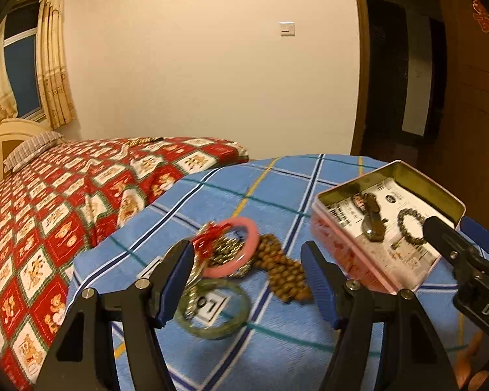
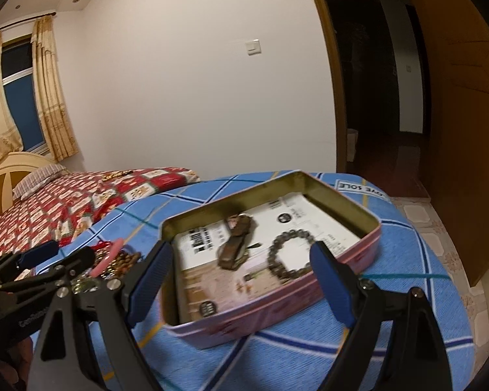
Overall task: Organize jewelry
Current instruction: 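Move the right tool back to the jewelry pile beside the wooden beads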
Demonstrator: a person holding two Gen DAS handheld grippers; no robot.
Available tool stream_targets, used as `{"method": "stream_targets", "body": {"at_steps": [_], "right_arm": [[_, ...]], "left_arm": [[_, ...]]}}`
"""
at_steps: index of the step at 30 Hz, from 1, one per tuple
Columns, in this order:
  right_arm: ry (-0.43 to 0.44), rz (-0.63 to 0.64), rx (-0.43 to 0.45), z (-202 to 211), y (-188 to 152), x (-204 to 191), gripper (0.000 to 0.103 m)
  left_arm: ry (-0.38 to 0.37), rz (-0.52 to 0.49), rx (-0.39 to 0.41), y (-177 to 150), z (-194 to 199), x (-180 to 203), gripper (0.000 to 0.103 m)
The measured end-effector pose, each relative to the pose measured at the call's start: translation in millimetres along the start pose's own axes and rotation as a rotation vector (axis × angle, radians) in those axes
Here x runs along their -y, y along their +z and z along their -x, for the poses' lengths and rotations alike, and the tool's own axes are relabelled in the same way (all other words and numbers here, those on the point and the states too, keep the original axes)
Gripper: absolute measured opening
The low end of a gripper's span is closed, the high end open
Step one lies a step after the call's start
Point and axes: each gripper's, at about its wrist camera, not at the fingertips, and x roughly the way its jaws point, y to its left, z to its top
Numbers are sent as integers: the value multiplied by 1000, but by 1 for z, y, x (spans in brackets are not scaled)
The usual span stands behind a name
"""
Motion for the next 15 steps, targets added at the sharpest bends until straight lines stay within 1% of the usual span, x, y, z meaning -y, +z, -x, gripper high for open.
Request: {"method": "stream_targets", "body": {"at_steps": [4, 7, 9, 11, 12, 15], "right_arm": [[26, 24, 3, 6, -6, -17, 89], [47, 72, -7, 7, -11, -36, 87], [70, 92, -21, 6, -14, -46, 78], [90, 110, -44, 3, -17, -56, 74], [97, 117, -52, 1, -18, -60, 70], [134, 134, -92, -6, -21, -72, 64]], "left_arm": [[9, 42, -18, -8, 2, -25, 68], [49, 78, -34, -15, 2, -49, 68], [73, 96, -48, -19, 1, -61, 68], [100, 120, -64, -23, 0, -76, 68], [106, 133, -68, -24, -1, -81, 68], [104, 194, -77, -26, -2, -98, 68]]}}
